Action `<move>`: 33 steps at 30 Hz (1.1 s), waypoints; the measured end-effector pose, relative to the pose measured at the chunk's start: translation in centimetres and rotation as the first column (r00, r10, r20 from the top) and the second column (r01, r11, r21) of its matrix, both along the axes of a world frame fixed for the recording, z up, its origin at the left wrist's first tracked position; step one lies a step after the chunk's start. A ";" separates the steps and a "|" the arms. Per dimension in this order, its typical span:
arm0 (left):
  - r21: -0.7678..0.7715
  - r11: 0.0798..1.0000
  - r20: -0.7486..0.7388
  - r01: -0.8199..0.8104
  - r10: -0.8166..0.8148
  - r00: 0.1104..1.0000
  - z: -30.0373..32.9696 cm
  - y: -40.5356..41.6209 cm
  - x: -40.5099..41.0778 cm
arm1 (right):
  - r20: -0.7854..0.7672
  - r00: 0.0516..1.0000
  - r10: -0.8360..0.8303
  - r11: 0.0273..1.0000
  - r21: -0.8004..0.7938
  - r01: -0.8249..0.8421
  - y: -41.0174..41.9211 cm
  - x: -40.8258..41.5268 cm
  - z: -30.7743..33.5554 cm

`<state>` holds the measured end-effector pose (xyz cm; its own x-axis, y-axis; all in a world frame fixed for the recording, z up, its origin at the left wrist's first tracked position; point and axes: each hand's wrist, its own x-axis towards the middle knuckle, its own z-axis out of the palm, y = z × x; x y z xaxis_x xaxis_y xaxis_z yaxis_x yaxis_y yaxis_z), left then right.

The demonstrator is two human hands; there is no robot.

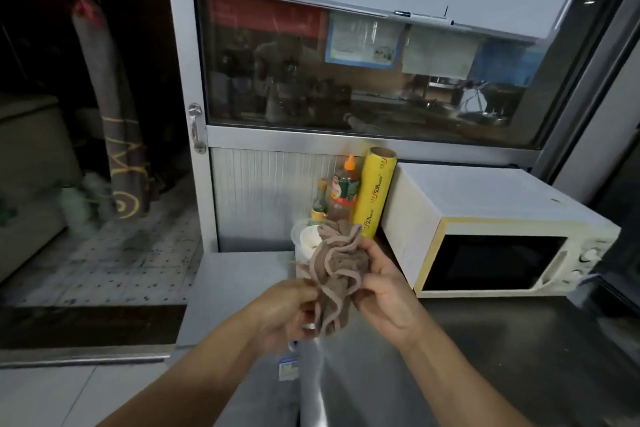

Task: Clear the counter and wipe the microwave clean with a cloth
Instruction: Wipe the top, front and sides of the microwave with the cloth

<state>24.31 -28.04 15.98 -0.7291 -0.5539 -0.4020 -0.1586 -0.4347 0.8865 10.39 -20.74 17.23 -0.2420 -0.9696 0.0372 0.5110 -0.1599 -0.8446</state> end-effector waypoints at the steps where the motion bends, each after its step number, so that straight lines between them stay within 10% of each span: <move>1: 0.052 0.999 -0.029 0.007 -0.005 1.000 0.0 0.0 0.3 | -0.022 1.000 -0.004 1.000 0.002 0.004 0.0 0.4 0.0; 17: -0.175 0.985 0.016 0.011 -0.009 1.000 1.6 -1.3 -3.8 | -0.109 0.992 0.061 0.943 0.331 -0.022 0.1 -5.5 -1.9; 33: -0.118 0.964 0.028 -0.236 0.241 0.970 -0.3 -12.9 -6.7 | -0.080 0.990 -0.114 0.946 0.297 0.133 -8.7 -8.9 -4.2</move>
<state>17.59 -40.90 15.72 -0.5540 -0.7536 -0.3539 -0.1004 -0.3615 0.9269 1.51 -29.47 12.99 -0.3666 -0.9008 -0.2328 0.4490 0.0478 -0.8922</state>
